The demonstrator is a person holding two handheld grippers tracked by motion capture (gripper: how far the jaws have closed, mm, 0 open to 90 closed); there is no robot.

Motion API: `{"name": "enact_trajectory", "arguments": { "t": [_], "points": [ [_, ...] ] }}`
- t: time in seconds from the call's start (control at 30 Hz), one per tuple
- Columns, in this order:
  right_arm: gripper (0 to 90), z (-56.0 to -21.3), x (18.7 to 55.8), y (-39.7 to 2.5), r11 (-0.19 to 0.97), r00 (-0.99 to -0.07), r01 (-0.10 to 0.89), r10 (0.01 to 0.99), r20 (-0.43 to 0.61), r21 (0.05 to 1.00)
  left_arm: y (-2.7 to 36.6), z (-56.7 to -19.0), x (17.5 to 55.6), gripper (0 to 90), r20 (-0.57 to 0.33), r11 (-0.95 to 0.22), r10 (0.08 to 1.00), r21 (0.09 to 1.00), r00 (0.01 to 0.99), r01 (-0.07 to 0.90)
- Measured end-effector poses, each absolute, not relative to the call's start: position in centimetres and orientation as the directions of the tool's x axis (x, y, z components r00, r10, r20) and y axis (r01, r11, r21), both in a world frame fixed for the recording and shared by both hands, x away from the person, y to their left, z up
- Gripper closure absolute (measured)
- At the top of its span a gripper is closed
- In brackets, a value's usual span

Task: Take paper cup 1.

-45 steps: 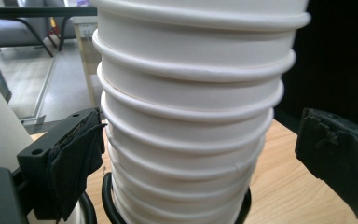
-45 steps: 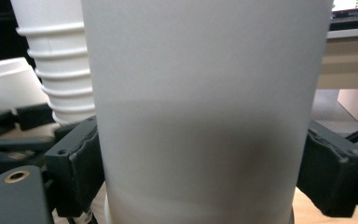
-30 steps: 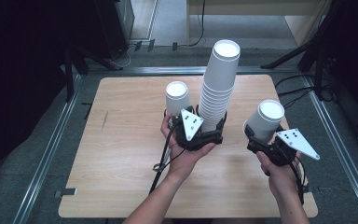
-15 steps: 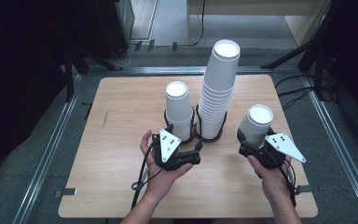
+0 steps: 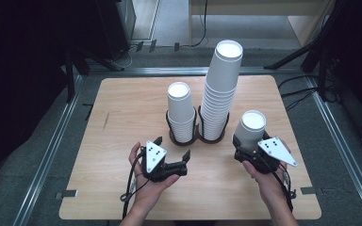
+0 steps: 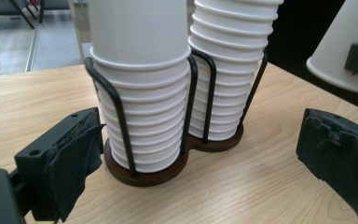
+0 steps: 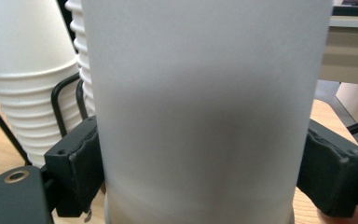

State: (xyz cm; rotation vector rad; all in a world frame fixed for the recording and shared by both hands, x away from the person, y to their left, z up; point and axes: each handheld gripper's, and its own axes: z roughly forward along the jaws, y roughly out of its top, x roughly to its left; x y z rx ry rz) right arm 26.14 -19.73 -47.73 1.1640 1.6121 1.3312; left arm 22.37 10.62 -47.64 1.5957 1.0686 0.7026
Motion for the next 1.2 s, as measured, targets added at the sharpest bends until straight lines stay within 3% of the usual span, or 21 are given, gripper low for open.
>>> {"name": "enact_trajectory", "arguments": {
  "t": [0.47, 0.73, 1.2],
  "points": [
    [12.5, -49.1, 25.7, -17.4, 0.208, -0.376, 0.166, 0.917, -0.133, 0.964, 11.4, -48.0, 22.2, 0.7, -0.089, -0.064, 0.882, 0.950, 0.463, 0.305],
    [12.6, -49.6, 24.7, -15.6, 0.360, -0.419, 0.061, 0.856, -0.303, 0.931, 11.4, -47.8, 22.2, 0.7, -0.103, -0.075, 0.853, 0.946, 0.512, 0.315],
    [12.8, -50.4, 24.0, -13.9, 0.538, -0.394, -0.069, 0.759, -0.519, 0.840, 10.9, -47.9, 22.2, 0.9, -0.126, -0.085, 0.811, 0.941, 0.571, 0.328]
  ]
}}
